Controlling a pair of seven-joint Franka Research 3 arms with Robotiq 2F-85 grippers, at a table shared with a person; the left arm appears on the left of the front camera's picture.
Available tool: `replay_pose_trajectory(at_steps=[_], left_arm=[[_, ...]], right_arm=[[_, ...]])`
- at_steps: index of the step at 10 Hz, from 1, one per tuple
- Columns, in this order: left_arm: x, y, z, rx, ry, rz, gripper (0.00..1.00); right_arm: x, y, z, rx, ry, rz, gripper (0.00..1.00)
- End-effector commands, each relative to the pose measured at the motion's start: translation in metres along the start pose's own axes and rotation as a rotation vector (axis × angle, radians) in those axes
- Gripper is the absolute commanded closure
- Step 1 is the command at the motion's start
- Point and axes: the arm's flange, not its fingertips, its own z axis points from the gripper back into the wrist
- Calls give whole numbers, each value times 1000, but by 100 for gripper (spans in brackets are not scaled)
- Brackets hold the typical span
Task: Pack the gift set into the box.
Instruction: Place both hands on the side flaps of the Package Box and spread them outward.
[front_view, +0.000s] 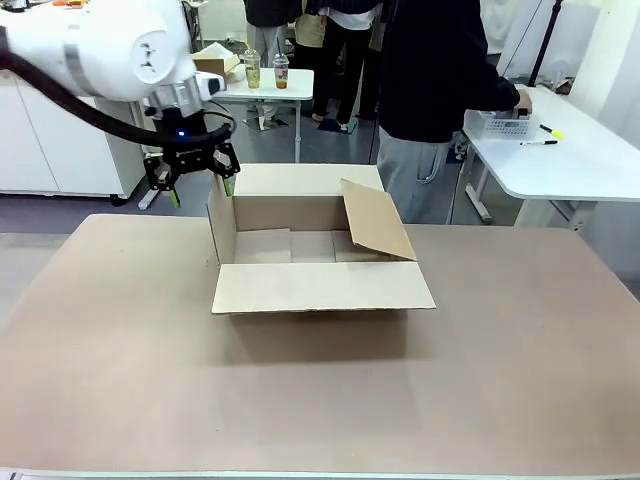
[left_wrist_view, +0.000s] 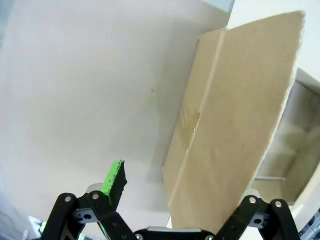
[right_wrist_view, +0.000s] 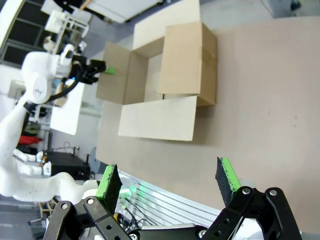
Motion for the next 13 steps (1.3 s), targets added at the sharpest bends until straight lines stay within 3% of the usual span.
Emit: replay_pose_trajectory(at_steps=[1,6,8,9,13], left_arm=[[-10,34,-9,-103,13,-3,0],[-6,100,-33,-405,-10,-52,0],[-7,127,-42,-608,11,-69,0],[2,93,-32,-388,-19,-21,0],[2,93,-32,-388,-19,-21,0]], right_arm=[[2,0,2,24,0,15,0],[2,0,2,24,0,15,0],[2,0,2,24,0,15,0],[2,0,2,24,0,15,0],[2,0,2,24,0,15,0]])
